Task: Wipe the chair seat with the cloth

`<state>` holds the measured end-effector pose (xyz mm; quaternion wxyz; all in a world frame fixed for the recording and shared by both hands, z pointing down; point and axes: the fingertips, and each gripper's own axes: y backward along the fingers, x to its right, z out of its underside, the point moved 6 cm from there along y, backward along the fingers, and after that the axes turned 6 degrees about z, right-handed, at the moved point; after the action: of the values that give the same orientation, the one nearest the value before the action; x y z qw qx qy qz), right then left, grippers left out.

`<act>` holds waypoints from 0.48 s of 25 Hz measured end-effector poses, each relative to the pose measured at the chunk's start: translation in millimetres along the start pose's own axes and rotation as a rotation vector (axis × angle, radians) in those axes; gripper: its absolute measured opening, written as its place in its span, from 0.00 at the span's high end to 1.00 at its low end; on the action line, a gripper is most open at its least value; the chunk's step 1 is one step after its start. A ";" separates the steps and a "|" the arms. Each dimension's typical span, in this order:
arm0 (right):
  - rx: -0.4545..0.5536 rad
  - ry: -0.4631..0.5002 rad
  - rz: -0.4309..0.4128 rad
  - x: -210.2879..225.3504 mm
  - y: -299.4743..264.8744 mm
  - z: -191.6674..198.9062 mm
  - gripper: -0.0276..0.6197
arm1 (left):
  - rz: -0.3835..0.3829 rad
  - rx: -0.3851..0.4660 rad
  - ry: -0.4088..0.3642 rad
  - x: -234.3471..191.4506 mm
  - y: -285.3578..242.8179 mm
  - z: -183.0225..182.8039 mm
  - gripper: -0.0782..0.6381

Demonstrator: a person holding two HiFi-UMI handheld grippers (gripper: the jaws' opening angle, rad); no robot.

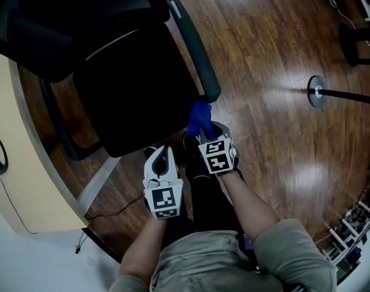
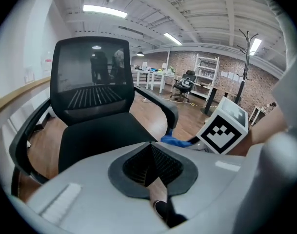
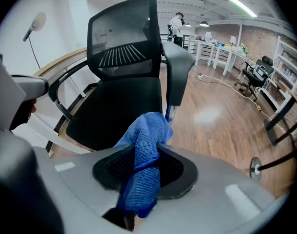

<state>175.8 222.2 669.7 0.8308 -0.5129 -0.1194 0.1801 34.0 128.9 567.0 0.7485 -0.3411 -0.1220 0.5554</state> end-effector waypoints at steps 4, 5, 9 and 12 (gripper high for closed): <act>0.040 0.045 -0.028 -1.4 46.6 -26.4 0.79 | -0.032 0.061 0.004 2.3 29.1 -41.4 0.88; 0.048 0.057 -0.039 -2.2 59.0 -31.5 0.79 | -0.045 0.071 0.005 3.5 38.8 -49.8 0.88; 0.095 0.152 -0.105 -12.2 110.0 -51.6 0.79 | -0.111 0.100 0.029 7.8 83.9 -76.6 0.88; 0.164 0.220 -0.155 -27.7 146.3 -76.4 0.79 | -0.170 0.128 0.048 3.8 112.2 -88.9 0.89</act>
<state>154.1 208.5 504.4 0.8893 -0.4493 -0.0515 0.0674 1.3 115.9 428.2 0.8158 -0.2941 -0.0970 0.4885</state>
